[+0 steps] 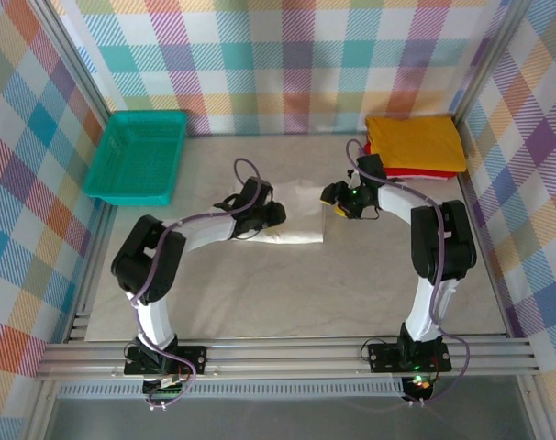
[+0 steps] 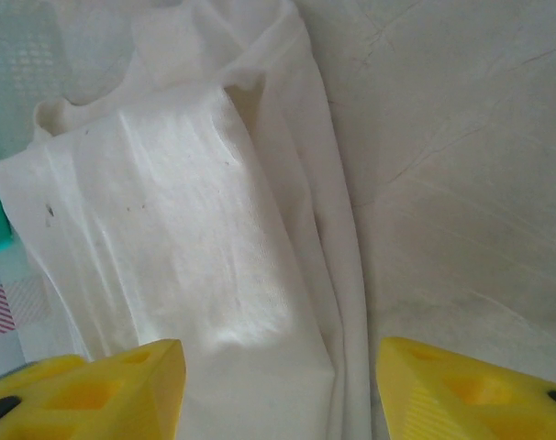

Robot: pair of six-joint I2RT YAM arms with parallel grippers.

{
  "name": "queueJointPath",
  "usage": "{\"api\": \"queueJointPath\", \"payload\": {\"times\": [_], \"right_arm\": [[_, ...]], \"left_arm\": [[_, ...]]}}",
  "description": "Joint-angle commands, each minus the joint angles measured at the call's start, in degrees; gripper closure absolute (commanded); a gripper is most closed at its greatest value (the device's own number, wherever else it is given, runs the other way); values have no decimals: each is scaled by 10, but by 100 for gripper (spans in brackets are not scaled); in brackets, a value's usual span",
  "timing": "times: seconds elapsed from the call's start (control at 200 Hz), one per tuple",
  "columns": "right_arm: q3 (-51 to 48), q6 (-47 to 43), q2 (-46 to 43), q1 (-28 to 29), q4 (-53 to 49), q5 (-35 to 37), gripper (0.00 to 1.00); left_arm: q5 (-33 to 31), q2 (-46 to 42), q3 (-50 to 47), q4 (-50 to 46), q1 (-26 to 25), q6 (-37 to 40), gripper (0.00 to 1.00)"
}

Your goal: Fold and stack the t-shirts

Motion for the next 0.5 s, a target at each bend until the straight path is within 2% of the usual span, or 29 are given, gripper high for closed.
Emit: {"api": "queueJointPath", "payload": {"times": [0.0,0.18,0.495], "right_arm": [[30,-16,35,0,-9,-43,43],[34,-18,51,2,-1,-57,42],[43,-19,83,20,7,-71,45]], "left_arm": [[-29,-29,-25,-24,40,22,68],[-39,-1,-33,-41,83,50,68],[-23,50,-52,-14,92,41,70]]}}
